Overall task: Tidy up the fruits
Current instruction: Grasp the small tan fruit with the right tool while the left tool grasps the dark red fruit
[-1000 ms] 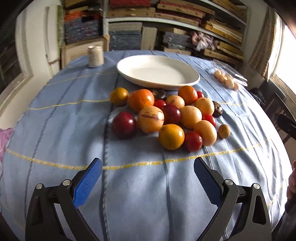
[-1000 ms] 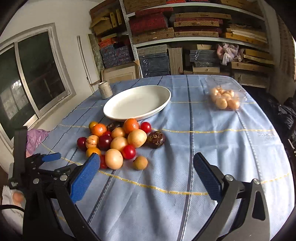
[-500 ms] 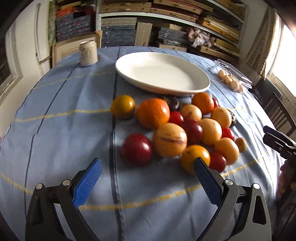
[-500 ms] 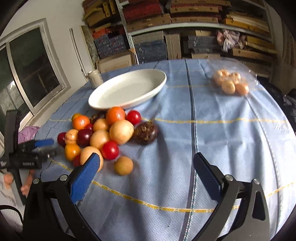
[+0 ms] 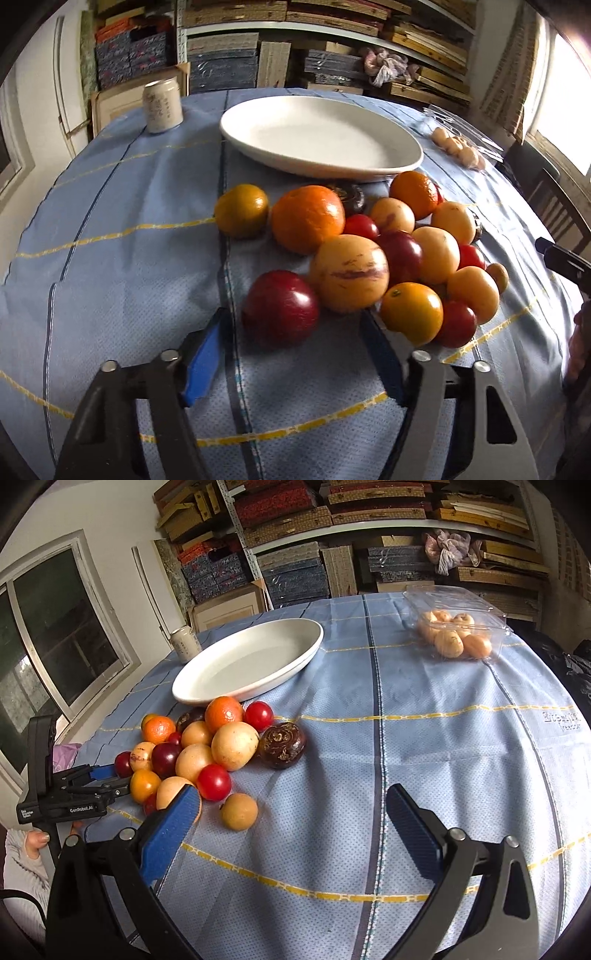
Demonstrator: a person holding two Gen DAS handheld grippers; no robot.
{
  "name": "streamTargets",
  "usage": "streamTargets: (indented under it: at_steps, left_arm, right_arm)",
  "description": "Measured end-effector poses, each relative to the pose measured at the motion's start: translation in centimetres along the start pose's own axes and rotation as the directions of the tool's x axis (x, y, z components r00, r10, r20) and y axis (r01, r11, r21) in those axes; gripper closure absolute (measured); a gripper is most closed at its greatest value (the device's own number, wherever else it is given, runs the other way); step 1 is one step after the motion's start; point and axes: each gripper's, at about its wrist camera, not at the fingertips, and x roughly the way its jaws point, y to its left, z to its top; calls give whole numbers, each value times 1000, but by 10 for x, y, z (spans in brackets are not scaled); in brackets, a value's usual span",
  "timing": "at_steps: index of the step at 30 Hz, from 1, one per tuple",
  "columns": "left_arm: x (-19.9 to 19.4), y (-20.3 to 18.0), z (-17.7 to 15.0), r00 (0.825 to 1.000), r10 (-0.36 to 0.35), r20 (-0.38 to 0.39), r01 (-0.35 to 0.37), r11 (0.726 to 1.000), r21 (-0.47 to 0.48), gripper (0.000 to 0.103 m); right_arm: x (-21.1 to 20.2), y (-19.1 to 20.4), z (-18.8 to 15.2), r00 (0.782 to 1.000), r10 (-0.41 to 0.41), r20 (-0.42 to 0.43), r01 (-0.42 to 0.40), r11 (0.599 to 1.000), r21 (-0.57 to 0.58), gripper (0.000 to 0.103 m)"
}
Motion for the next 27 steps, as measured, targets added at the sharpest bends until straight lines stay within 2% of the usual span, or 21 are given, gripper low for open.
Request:
streamTargets:
  at_steps: [3,5,7,12,19,27]
  left_arm:
    - [2,-4,-1,999,34,8,-35,999,26,45]
    - [2,-3,-1,999,33,13,-33,999,21,49]
    - [2,1,0,1000,26,18,-26,1000,5,58]
    - [0,6,2,999,16,37,-15,1000,-22,64]
    - [-5,4,0,998,32,53,-31,999,-14,64]
    - [-24,15,-2,993,19,114,-11,997,-73,64]
  right_arm:
    - [2,1,0,1000,-1,-2,1,1000,-2,4]
    - [4,3,-1,1000,-2,-8,2,1000,-9,4]
    - [6,3,-2,1000,-1,-21,1,1000,-15,4]
    - [11,8,-5,999,-6,-43,4,999,-43,4]
    - [19,13,-10,996,-21,-86,14,997,-79,4]
    - [27,22,-14,993,-27,-117,11,991,-136,4]
